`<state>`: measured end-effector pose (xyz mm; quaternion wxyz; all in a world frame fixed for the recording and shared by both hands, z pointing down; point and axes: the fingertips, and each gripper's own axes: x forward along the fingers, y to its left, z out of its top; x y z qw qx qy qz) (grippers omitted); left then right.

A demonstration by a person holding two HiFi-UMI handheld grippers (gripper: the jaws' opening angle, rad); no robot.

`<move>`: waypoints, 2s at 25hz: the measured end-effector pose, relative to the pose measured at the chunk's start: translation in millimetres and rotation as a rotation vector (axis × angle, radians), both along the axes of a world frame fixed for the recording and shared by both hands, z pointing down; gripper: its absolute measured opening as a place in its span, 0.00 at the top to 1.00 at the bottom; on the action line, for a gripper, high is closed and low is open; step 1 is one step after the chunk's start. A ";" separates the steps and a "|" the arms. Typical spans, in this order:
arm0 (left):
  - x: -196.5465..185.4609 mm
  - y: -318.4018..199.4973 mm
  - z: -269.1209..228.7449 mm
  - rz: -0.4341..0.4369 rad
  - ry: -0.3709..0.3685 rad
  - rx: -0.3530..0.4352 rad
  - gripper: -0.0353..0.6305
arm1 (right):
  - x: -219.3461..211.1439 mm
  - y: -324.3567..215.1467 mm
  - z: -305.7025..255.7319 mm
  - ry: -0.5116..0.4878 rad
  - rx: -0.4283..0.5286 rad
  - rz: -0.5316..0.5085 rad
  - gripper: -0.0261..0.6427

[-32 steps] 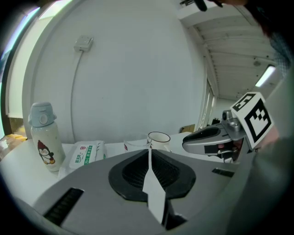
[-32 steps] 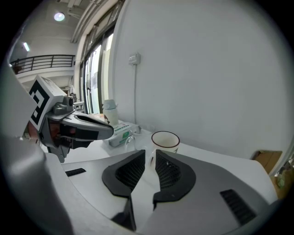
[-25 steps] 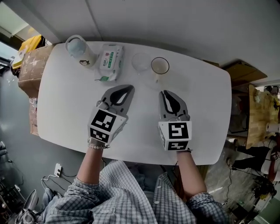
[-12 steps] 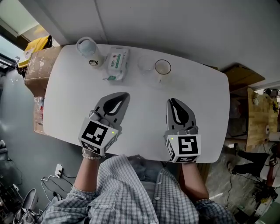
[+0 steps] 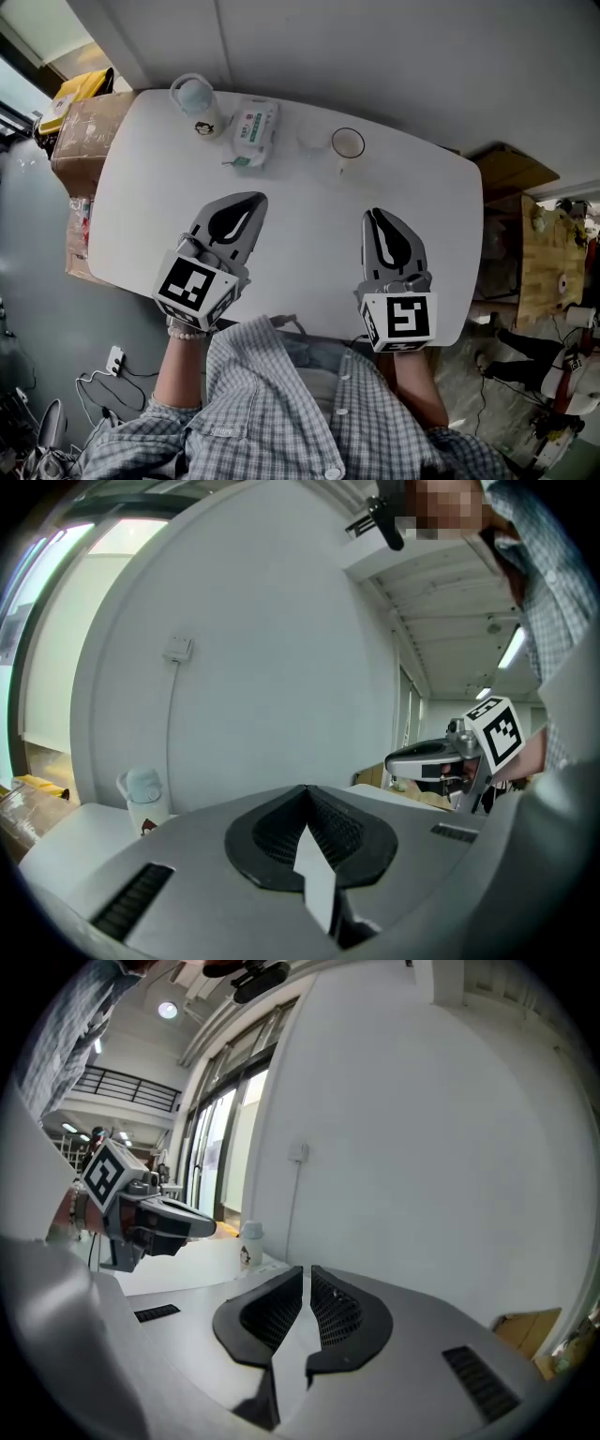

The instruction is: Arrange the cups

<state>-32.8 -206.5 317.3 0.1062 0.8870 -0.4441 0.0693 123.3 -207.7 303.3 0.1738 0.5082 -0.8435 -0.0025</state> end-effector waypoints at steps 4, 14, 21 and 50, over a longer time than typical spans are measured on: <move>1.0 1.0 -3.2 -0.004 0.007 0.004 0.93 | -3.4 2.3 -1.3 0.045 0.015 -0.020 0.90; 4.0 0.1 -5.3 0.001 0.009 0.013 0.93 | -4.7 1.6 0.8 0.054 0.001 -0.016 0.90; 8.2 1.2 -3.1 0.016 0.011 0.009 0.93 | -1.6 1.5 4.8 0.037 -0.025 -0.001 0.91; 11.9 -1.1 9.0 0.042 -0.013 -0.023 0.93 | -3.4 -2.5 22.0 0.047 -0.080 -0.002 0.91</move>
